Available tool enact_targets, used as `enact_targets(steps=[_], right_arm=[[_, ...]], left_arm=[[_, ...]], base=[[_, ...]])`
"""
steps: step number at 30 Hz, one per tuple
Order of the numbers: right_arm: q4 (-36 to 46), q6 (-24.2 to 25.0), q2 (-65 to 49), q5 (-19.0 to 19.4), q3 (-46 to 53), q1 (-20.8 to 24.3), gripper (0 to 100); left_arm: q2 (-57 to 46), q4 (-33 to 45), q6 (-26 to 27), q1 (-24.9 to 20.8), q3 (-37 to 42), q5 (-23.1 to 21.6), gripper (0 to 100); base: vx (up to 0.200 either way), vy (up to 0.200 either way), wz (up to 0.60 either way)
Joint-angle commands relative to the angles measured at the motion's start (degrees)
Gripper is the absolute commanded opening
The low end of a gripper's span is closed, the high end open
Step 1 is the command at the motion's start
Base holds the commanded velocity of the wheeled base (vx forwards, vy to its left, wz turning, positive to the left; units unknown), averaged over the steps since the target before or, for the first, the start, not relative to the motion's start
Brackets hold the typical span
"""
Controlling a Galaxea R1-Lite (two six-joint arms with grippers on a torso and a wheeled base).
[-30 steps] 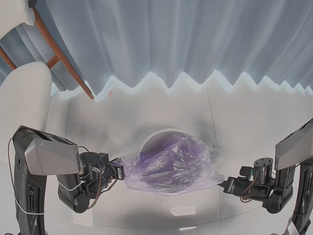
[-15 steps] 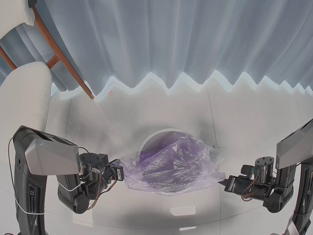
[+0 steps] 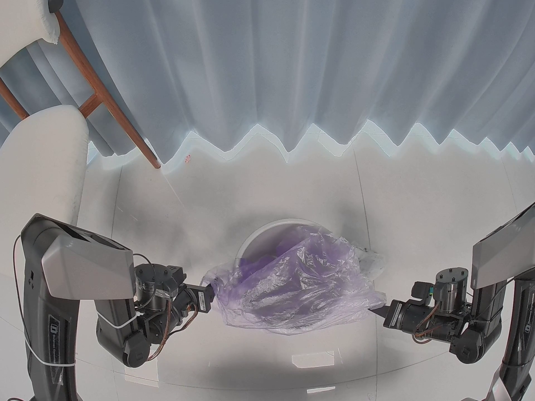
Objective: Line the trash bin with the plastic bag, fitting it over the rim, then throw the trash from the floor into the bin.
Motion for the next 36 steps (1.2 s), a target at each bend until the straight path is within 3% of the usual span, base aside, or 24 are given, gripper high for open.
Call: enact_targets(steps=[1,9,15,19,24,26,31,32,36], right_arm=[[-1.02,0.0,-0.01,0.03,0.07,0.08,0],[-1.02,-0.09,0.61,0.03,0.25,0.34,0],[-1.02,-0.09,0.61,0.12,0.51,0.43,0],[-1.02,-0.18,0.61,0.12,0.51,0.52,0],[-1.02,-0.26,0.69,0.12,0.6,0.7,0],[-1.02,-0.18,0.78,0.03,0.68,1.14,0],[-1.02,-0.18,0.87,-0.15,0.86,1.31,0],[-1.02,-0.18,0.87,-0.15,0.77,1.31,100],[-1.02,0.0,0.78,-0.15,0.68,1.31,100]], left_arm=[[-2.28,-0.03,0.14,-0.01,2.02,-0.05,100],[-10.01,0.06,1.46,-0.28,8.61,0.04,100],[-16.16,0.06,5.41,-0.54,15.38,-0.14,100],[-20.64,0.14,5.41,-1.42,15.47,-0.4,100],[-28.55,0.14,5.41,-3.97,13.62,-1.46,100],[-33.56,0.14,5.41,-7.13,13.1,-4.18,100],[-40.16,0.14,5.41,-11.97,12.74,-4.89,100],[-41.39,0.23,5.33,-12.67,12.74,-4.97,100],[-43.23,0.23,5.33,-13.37,12.83,-5.41,100]], base=[[0.0,0.0,0.0],[0.0,0.0,0.0],[0.0,0.0,0.0],[0.0,0.0,0.0],[0.0,0.0,0.0],[0.0,0.0,0.0],[0.0,0.0,0.0],[0.0,0.0,0.0],[0.0,0.0,0.0]])
